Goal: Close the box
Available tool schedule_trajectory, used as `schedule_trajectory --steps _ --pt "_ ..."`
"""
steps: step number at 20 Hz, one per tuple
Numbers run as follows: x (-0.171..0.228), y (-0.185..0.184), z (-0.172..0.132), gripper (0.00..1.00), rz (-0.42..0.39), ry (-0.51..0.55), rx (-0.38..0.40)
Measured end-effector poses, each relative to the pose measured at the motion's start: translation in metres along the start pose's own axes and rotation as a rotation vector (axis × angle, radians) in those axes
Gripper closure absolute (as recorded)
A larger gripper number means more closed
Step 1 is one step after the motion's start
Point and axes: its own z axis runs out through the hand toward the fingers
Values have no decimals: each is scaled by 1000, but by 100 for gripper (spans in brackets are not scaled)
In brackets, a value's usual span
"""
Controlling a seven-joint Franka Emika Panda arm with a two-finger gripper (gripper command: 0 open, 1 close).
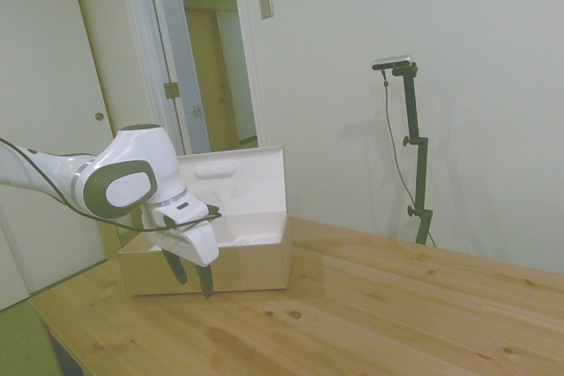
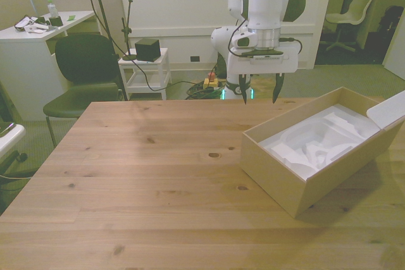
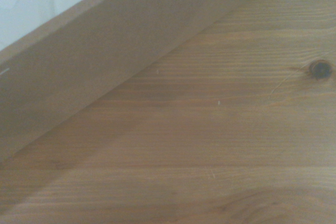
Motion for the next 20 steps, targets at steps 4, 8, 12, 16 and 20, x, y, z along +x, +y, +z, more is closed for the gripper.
schedule_trajectory --steps 4,8,12,16,20 --pt "-3 -5 -7 0 -10 10 6" --pt "-20 -24 -52 0 -28 55 36" --pt "-29 -44 -85 0 -26 112 71" --pt "-36 -68 -126 0 -88 197 113" --pt "-52 -96 -169 0 -179 295 162"
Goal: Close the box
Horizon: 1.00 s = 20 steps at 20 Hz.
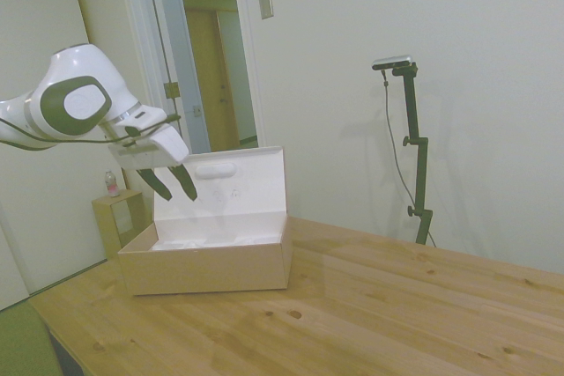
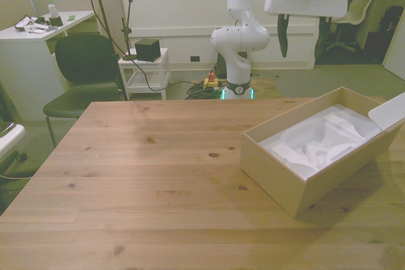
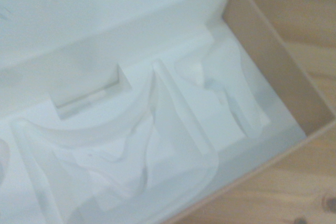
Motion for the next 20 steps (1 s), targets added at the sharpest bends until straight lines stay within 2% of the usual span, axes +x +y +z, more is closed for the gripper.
schedule_trajectory --steps 6,11,17,20 --pt "-4 -56 -35 0 -147 130 48" --pt "6 -100 -58 0 -209 185 99" --pt "24 -136 -64 0 -256 212 115" --pt "33 -148 -56 0 -276 222 110"
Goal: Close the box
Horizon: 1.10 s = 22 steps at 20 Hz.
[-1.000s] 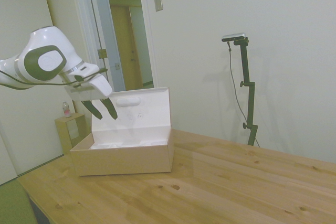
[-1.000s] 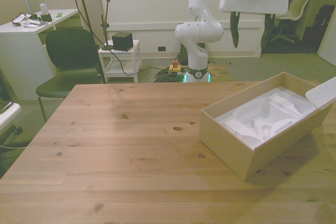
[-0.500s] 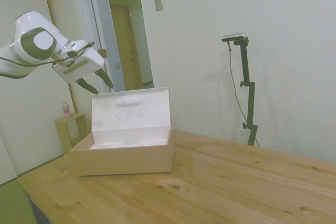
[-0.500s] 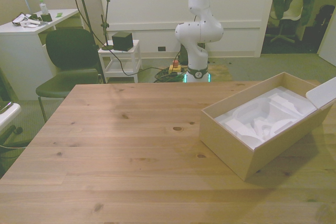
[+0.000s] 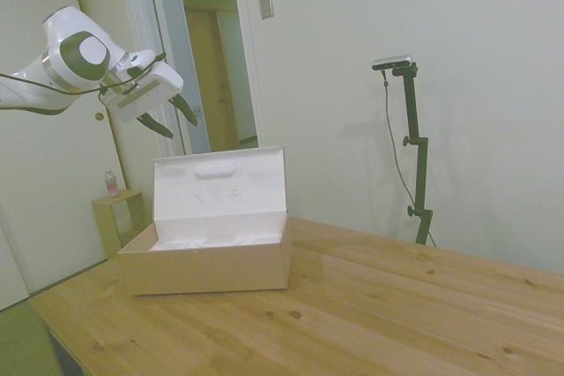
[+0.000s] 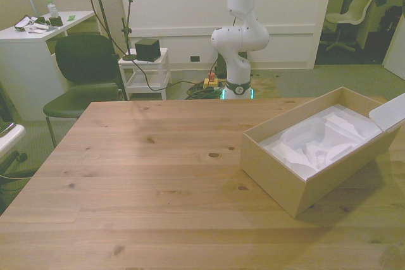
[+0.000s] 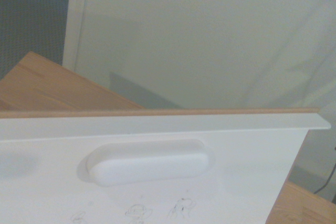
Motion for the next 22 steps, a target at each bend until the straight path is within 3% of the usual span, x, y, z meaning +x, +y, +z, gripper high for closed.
schedule_trajectory --steps 8,16,22 --pt "36 -10 56 0 -44 10 8" --pt "27 -69 123 0 -150 -4 -23" --pt "30 -85 134 0 -151 -25 -61"
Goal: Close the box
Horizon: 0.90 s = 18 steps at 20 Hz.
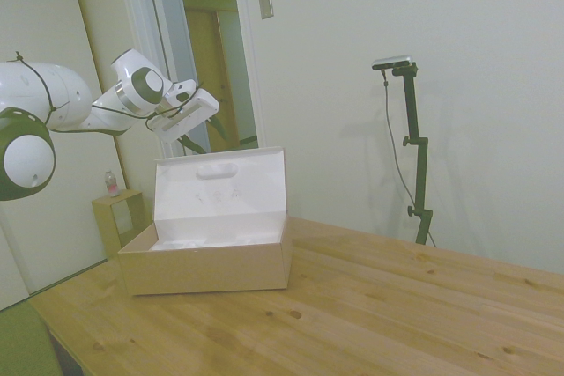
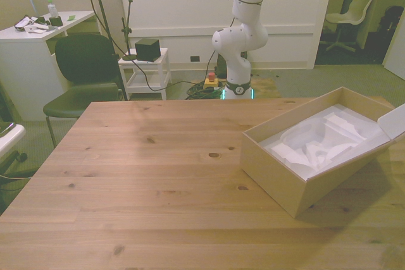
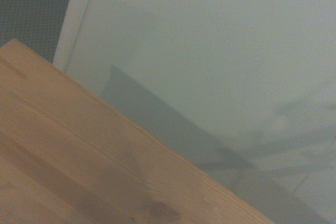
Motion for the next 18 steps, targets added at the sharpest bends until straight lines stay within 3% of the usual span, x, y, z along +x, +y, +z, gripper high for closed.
schedule_trajectory --steps 6,13,18 --pt "2 -21 -10 0 -12 -33 12" --pt "6 -47 22 0 -23 -95 -9" --pt "0 -32 9 0 30 -243 -78"
